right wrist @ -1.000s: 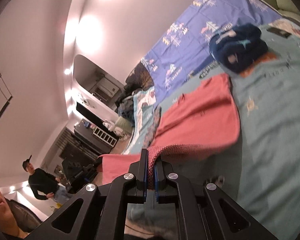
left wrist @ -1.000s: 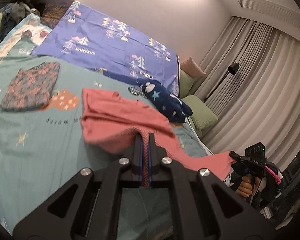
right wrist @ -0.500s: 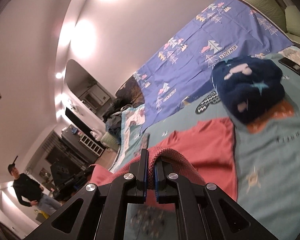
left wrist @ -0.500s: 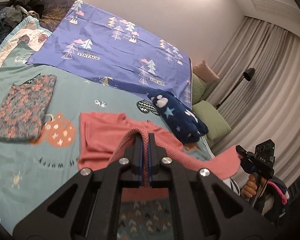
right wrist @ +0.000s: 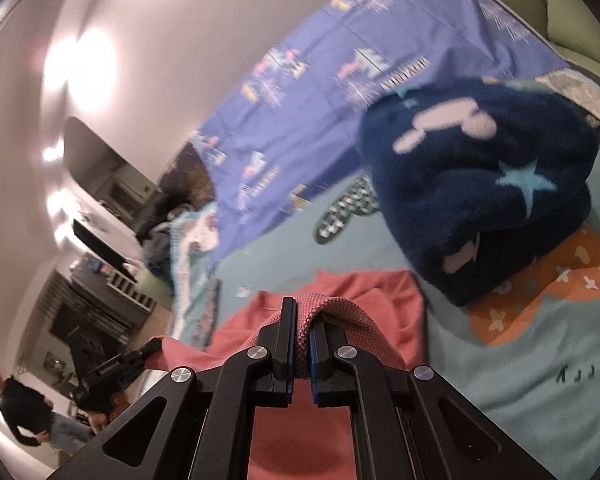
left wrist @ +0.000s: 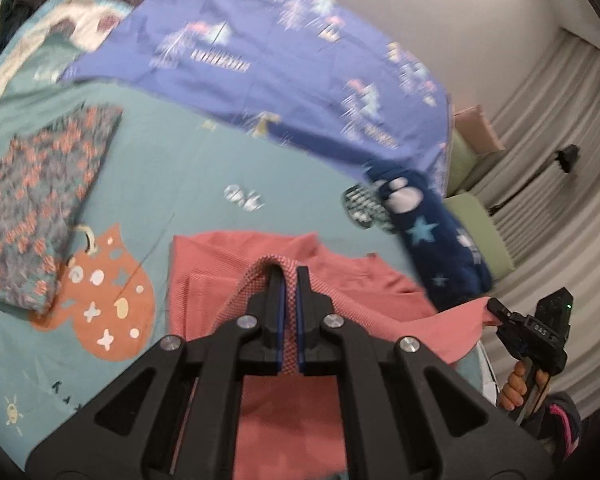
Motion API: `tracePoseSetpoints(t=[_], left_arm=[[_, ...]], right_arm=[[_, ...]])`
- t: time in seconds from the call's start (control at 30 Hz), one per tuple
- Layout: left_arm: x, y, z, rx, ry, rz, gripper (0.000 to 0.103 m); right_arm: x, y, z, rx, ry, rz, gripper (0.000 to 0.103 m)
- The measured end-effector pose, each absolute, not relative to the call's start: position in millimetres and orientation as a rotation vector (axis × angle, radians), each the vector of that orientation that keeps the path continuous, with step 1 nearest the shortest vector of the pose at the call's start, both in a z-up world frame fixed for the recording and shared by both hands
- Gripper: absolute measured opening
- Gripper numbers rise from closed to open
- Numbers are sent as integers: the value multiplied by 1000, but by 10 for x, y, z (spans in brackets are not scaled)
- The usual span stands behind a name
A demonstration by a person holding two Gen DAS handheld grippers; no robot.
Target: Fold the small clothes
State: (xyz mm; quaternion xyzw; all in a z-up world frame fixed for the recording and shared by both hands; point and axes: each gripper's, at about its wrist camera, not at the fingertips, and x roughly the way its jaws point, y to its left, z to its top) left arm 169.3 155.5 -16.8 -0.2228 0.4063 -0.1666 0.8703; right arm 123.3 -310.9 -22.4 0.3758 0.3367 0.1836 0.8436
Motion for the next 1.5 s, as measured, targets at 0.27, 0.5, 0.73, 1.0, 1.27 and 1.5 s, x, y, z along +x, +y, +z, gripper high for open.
tracePoseSetpoints(t=[0.27,0.5,0.73,1.0,1.27,1.5], left_arm=[[1921,1606,-595,-484,936,-257,19],[1391,1687,-336,-321,848,-256,47],[574,1824,-581,-316,921,-278,61],[629,1940,-1004,-599,1011,-331,63],[689,1763,-900,-592,964,-319,11],[73,1674,-486,-457,942,-458,11]], right_arm=[[1629,-3022,-731,709,877,262,12],[1193,-3283,-778,698,875,221,44],[242,-3307,-894,756,920,306,50],[0,-3060,-1132,888,973,437,64],[283,-2916,-1055,901,971,362,8],[-274,-3082,-682,824,943,371,7]])
